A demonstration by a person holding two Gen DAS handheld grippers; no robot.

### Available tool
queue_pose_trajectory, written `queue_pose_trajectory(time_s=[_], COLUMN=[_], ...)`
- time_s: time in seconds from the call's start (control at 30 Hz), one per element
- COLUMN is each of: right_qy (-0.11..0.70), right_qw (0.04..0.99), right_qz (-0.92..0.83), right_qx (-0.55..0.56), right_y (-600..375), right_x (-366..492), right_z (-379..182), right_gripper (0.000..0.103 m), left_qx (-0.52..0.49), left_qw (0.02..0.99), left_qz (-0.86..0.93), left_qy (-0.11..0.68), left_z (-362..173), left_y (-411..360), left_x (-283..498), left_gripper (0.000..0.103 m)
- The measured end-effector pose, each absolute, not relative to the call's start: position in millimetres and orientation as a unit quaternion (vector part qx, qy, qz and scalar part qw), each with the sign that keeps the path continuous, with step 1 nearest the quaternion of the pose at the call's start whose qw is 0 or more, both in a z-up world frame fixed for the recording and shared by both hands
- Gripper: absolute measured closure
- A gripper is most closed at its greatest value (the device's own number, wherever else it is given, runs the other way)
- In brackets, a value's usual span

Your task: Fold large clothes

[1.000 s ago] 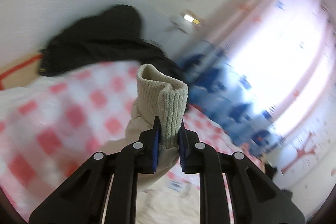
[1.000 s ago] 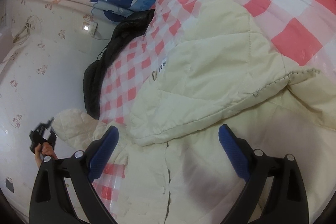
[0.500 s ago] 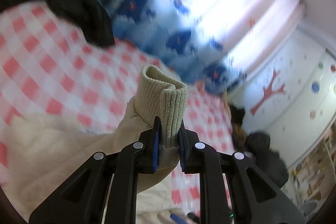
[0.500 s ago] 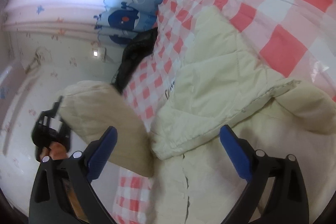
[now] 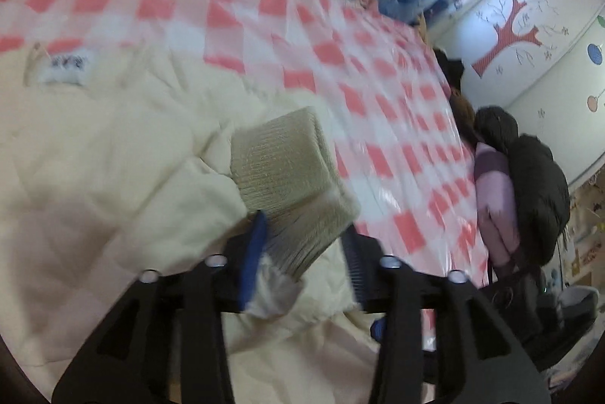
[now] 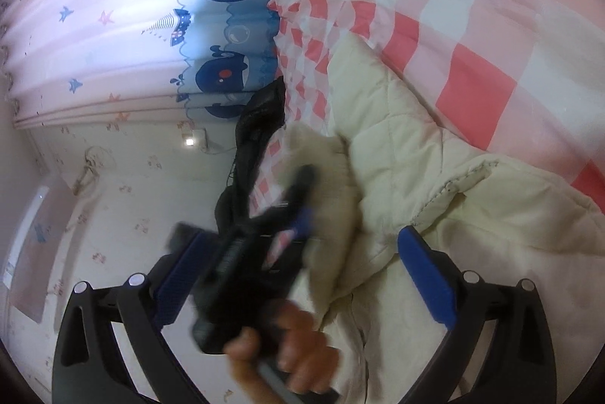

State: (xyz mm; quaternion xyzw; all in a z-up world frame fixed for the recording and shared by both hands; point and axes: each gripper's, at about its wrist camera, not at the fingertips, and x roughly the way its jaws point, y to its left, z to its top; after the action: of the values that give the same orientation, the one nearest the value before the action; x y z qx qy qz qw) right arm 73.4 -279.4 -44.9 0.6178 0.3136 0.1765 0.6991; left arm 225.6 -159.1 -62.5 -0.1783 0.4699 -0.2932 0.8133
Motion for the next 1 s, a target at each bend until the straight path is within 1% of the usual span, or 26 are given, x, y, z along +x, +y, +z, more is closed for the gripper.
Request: queue_pose_trajectory(time_s=[0.03,0.1,0.17,0.3,0.37,0.4,0.5,0.57,0.67,0.7,0.73,0.77,0.8,0.83,0.9,1.0], right_qy=[0.312,0.31,0.308,0.318,0.327,0.332,0.335,0.326,0.329,0.332,0.338,0.344,0.344,0.341,0.328,0.288], right_qw=[0.698,0.695,0.694,0.708,0.732,0.747,0.759,0.781,0.807,0.817,0.822,0.826,0.826,0.825,0.831,0.859], right_qz=[0.177,0.178,0.18,0.19,0.184,0.178,0.185,0.195,0.199,0.194,0.188,0.179,0.175,0.176,0.178,0.19], right_qx=[0.62,0.624,0.626,0.601,0.568,0.548,0.527,0.496,0.448,0.43,0.418,0.41,0.412,0.416,0.412,0.377], right_y=[-280.9,-284.4,-285.4,-277.8,-272.2,-268.7,-255.2,-245.2,-227.7,-222.8,-220.1,-218.9,-221.1,-224.5,-229.5,-226.4], right_x=[74.2,75.7,78.4,92.9,101.4,106.0,119.5,127.8,145.3,148.8,149.6,150.9,149.9,148.7,145.7,134.9], right_z=[-45.4,-46.8,-48.1,-46.0,-42.9,-42.3,-51.0,-48.2,-43.9,-42.9,-43.9,-45.9,-48.6,-49.7,-43.5,-10.2], right_gripper=[0.007,0.007,0.007,0.007,0.007,0.007,0.007,0.007,0.008,0.011,0.017,0.041,0.077,0.09,0.089,0.089], left_qx=[-0.18,-0.18,-0.178,-0.202,-0.225,-0.235,-0.258,-0.263,-0.264,-0.266,-0.268,-0.269,-0.27,-0.273,-0.285,-0.313], left_qw=[0.809,0.799,0.8,0.809,0.818,0.82,0.833,0.846,0.859,0.861,0.862,0.864,0.865,0.865,0.863,0.857], left_qz=[-0.304,-0.318,-0.316,-0.307,-0.282,-0.276,-0.241,-0.211,-0.173,-0.166,-0.157,-0.149,-0.14,-0.136,-0.129,-0.136], left_qy=[0.47,0.477,0.479,0.459,0.448,0.442,0.426,0.413,0.402,0.401,0.4,0.399,0.399,0.399,0.397,0.385], left_z=[-62.4,-59.7,-51.0,-24.5,-14.6,-12.5,-8.1,-6.7,-6.0,-6.3,-7.8,-9.9,-13.5,-16.3,-23.3,-27.8], left_y=[-160.2,-160.1,-153.2,-109.0,-73.1,-59.1,0.0,43.3,88.9,98.3,110.3,118.8,127.5,132.0,140.1,142.1], left_x=[224.9,223.5,221.0,209.6,201.0,197.5,181.2,169.0,159.2,158.8,159.1,160.5,164.1,167.0,173.6,180.7], left_gripper=[0.045,0.04,0.026,0.024,0.018,0.017,0.016,0.016,0.016,0.016,0.016,0.016,0.016,0.016,0.016,0.016])
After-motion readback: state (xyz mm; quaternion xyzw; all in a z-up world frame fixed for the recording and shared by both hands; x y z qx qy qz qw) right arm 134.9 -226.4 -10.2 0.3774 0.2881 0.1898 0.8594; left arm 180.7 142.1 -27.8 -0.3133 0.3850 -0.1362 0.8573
